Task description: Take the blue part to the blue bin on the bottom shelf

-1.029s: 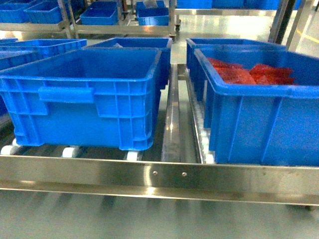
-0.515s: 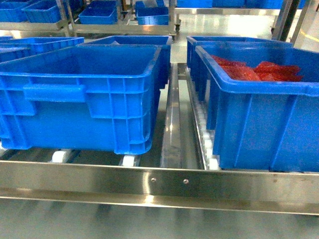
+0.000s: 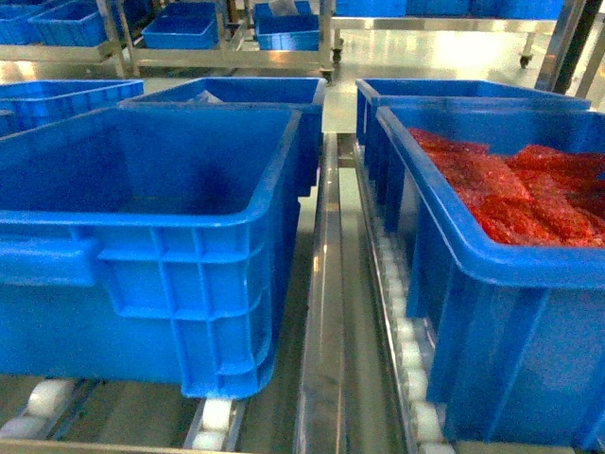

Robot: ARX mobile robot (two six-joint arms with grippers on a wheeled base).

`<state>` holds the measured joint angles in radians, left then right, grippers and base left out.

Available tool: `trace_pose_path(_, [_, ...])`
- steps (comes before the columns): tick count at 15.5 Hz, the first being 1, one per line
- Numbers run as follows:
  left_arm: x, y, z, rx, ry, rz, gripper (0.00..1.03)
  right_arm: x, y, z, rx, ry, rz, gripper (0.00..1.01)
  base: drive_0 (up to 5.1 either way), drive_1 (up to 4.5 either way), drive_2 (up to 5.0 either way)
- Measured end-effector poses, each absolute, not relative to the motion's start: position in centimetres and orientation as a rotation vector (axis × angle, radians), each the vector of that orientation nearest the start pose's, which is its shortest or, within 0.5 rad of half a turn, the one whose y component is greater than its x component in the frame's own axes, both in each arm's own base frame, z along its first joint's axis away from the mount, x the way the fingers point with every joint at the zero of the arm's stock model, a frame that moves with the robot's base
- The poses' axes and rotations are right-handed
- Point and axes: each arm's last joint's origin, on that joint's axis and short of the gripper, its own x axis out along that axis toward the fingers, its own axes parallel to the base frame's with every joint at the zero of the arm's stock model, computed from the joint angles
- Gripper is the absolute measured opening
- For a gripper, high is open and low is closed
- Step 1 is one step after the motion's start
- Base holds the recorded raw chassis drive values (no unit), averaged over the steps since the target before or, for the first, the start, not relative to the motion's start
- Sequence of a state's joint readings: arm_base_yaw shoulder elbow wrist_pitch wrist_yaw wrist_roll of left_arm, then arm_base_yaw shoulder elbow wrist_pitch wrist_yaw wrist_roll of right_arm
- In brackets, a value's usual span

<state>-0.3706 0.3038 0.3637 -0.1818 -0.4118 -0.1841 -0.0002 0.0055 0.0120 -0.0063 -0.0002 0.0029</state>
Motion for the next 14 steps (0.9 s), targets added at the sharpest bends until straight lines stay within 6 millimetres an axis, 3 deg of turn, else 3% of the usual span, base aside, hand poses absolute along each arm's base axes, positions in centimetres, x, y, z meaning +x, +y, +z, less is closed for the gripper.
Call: trace_pose_path(14, [10.02,-2.65,24.53,-0.136,0.111,0.051,0.43,9.73,0.00,16.67,0.003,-0.001,0.000,0.98,0.0,0.00,0.0])
